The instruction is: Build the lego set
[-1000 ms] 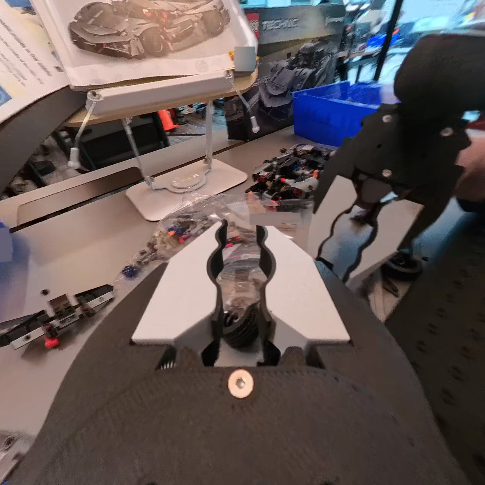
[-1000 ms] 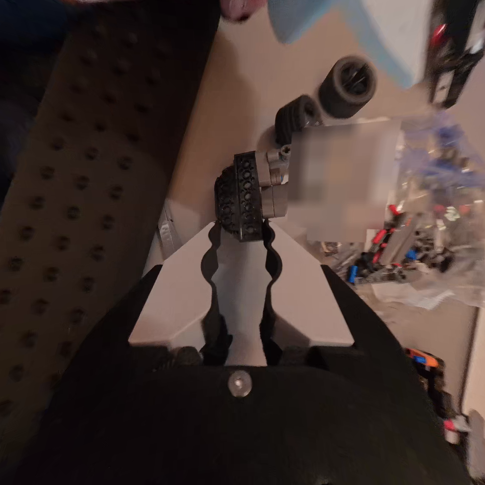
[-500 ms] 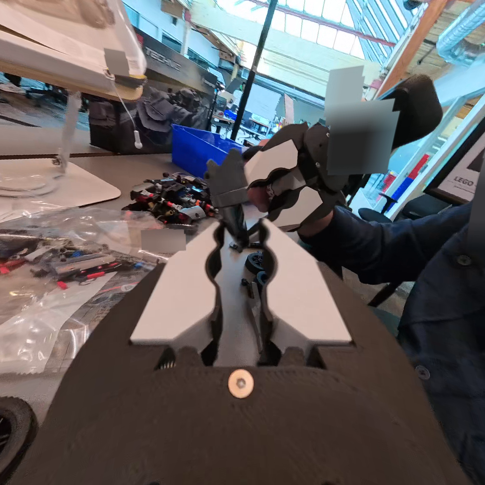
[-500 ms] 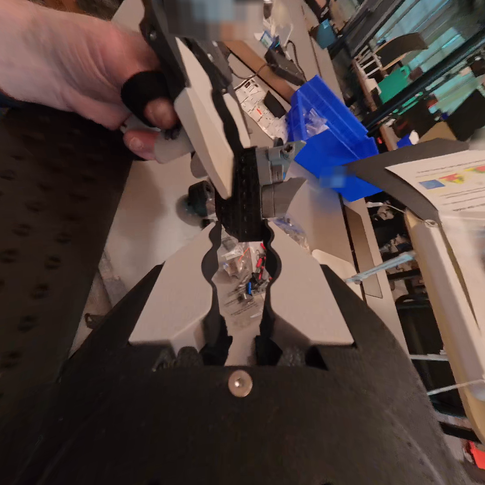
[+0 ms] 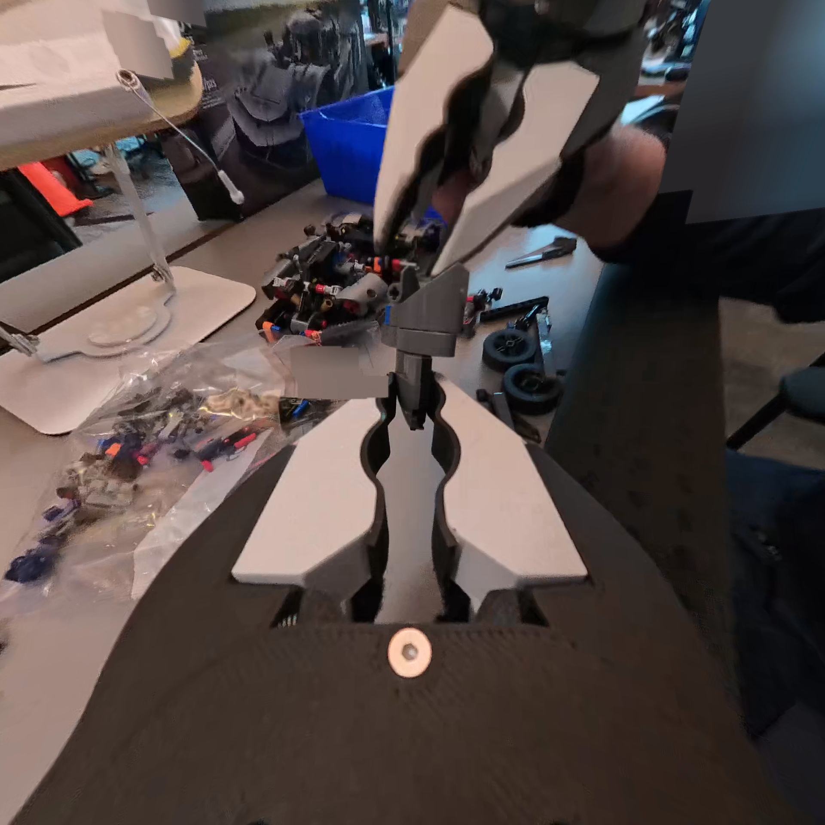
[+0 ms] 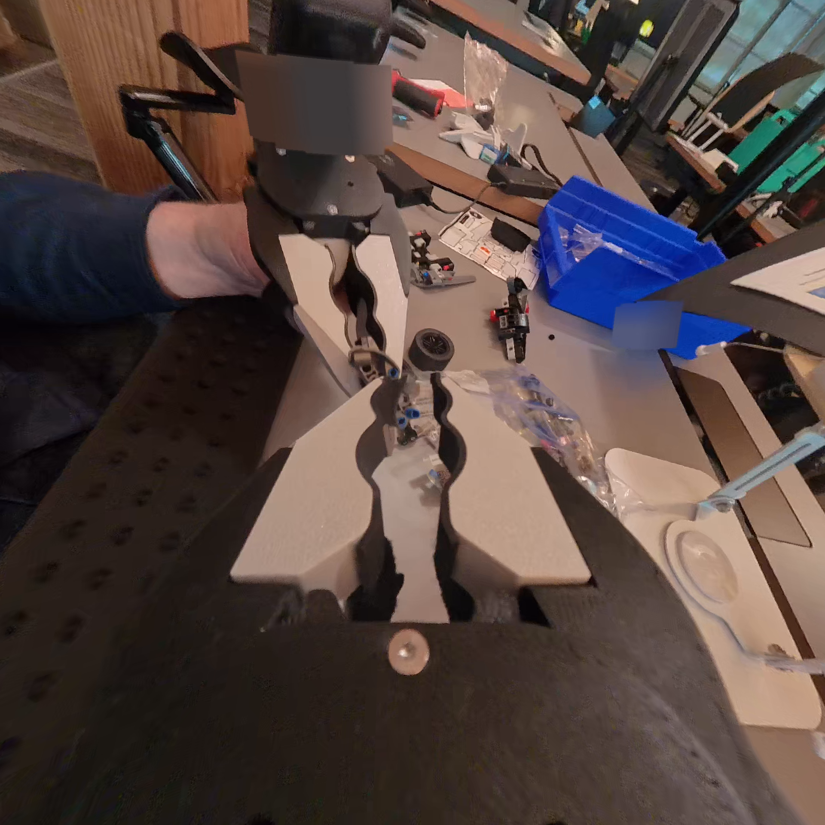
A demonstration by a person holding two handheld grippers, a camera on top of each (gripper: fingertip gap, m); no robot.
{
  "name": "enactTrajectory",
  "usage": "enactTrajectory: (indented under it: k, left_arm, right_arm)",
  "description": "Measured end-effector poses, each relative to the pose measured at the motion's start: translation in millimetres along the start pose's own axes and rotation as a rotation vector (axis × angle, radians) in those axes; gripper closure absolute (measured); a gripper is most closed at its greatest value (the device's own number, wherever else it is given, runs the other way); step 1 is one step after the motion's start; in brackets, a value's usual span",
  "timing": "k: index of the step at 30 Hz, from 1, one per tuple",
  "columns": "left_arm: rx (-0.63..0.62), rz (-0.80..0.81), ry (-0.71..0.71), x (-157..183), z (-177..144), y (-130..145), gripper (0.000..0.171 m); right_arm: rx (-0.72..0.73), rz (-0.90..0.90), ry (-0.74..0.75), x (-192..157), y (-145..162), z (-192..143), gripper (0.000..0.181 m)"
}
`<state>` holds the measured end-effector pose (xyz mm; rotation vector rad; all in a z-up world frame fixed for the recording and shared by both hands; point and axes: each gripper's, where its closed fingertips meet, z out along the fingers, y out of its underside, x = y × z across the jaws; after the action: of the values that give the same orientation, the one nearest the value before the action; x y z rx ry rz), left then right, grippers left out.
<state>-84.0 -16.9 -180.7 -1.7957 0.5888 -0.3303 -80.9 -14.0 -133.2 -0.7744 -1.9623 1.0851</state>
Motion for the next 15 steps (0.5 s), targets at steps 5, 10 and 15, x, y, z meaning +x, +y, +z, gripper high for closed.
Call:
enactTrajectory:
  k: [5,10,15]
  left_arm:
    - [-0.009,0.094,-0.017,6,4,-2,0.162]
    - [-0.005,0.143,-0.058,4,2,-4,0.161]
    - [-0.035,0.328,-0.224,-6,-1,-8,0.162]
  right_arm:
    - [-0.083,-0.010,-0.026,-7,13,6,0.166]
    - [-0.066,0.047,-0.054,-8,14,2,0.169]
    - [-0.030,0.007,-0.007,-7,9,-4,0.160]
